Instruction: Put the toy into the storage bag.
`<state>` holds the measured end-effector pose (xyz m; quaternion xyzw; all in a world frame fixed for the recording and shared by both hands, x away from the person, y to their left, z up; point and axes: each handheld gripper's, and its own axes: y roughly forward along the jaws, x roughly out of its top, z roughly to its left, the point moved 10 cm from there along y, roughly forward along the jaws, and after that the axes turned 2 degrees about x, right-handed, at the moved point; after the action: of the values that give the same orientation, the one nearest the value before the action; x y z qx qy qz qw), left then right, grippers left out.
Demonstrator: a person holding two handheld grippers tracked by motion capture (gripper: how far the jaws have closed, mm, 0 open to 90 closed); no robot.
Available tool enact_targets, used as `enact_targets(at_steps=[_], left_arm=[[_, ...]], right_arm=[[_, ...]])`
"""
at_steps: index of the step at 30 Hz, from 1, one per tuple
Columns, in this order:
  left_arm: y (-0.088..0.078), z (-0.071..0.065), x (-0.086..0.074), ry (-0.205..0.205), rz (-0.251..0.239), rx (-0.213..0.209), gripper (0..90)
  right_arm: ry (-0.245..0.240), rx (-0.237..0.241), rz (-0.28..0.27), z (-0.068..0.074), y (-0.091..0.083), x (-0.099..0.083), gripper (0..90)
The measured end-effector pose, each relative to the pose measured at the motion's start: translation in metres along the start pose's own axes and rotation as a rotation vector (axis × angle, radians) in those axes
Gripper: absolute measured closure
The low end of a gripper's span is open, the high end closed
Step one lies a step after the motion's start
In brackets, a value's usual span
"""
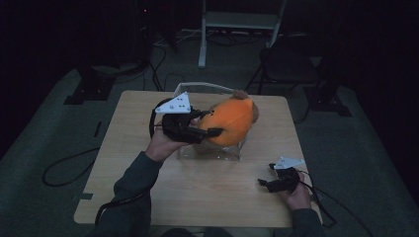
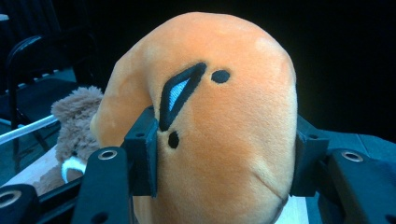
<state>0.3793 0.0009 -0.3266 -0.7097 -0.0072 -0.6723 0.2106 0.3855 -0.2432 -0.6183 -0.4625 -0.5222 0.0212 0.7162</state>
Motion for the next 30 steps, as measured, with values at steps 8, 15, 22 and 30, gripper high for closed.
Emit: enact_targets(at_steps=[8,15,22,30], left_arm=[[-0.003,0.004,0.002,-0.002,-0.005,0.009,41.9],[-0.005,0.009,0.003,-0.005,-0.007,0.021,42.0],[-0.007,0.017,0.005,-0.016,-0.016,0.036,42.0],[-0.011,0.025,0.005,-0.023,-0.024,0.050,42.0]], right_arm=[[0.000,0.000,0.000,0.000,0.000,0.000,14.7],[0.000,-0.001,0.000,0.000,0.000,0.000,14.7],[-0.001,-0.001,-0.001,0.000,0.000,0.000,14.7],[-0.002,-0.001,-0.001,0.000,0.000,0.000,14.7]])
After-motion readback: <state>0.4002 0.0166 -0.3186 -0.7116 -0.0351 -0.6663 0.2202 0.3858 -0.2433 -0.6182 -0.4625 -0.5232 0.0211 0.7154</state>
